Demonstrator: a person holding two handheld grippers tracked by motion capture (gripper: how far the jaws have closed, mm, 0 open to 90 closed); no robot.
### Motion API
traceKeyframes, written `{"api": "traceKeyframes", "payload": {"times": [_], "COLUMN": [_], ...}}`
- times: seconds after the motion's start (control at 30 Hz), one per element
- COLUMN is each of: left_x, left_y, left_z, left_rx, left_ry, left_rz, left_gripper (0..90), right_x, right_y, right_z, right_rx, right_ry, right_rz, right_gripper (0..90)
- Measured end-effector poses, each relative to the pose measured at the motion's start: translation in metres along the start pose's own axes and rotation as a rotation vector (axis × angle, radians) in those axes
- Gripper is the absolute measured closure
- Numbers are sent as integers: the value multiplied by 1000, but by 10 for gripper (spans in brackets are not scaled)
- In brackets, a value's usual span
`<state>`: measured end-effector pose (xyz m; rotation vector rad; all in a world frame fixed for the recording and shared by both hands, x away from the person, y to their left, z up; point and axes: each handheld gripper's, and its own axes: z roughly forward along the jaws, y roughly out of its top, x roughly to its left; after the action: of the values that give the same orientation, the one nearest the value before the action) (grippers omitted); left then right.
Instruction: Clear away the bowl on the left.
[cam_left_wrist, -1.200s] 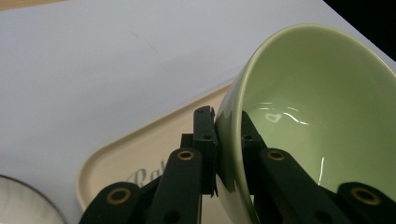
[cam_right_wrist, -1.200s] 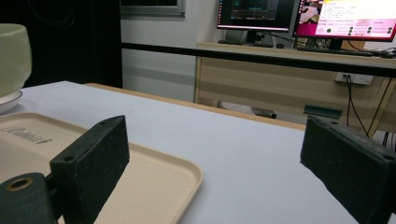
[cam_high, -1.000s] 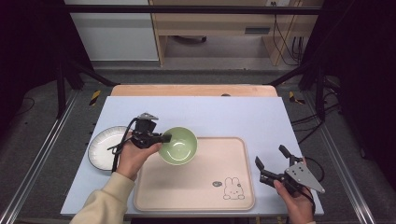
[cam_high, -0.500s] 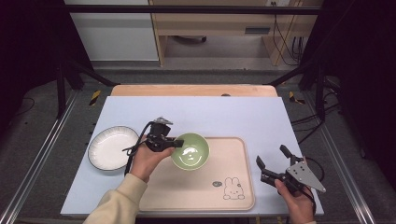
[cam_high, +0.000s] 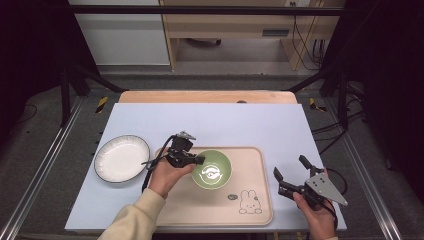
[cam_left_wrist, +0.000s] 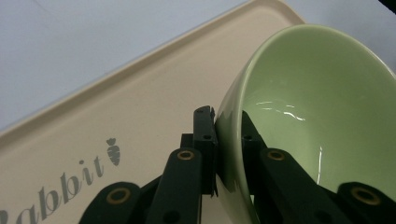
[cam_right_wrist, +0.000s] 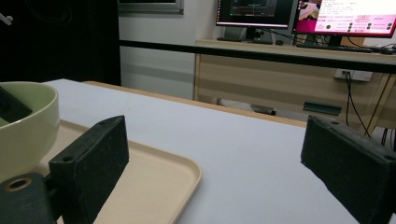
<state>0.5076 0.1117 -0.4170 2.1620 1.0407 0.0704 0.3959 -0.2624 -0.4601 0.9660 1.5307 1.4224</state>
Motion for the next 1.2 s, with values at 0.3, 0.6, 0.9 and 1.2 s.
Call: {"api": "traceKeyframes", "payload": {"times": [0.3, 0.6, 0.9, 1.2], "left_x": [0, 7, 7, 9], "left_y": [-3, -8, -8, -11], "left_z": [3, 6, 11, 13], "left_rx": [4, 21, 36, 61], "left_ry": [1, 4, -7, -15], "left_rz": [-8, -17, -21, -19], "left_gripper": [830, 831, 830, 830], "right_x": [-1, 0, -1, 0], "right_y": [-1, -1, -2, -3], "right_z": [1, 1, 1, 3], "right_rx": [11, 8, 15, 17], "right_ry": [-1, 9, 14, 26], "right_rz": [0, 12, 10, 6], "right_gripper": [77, 77, 77, 79]}}
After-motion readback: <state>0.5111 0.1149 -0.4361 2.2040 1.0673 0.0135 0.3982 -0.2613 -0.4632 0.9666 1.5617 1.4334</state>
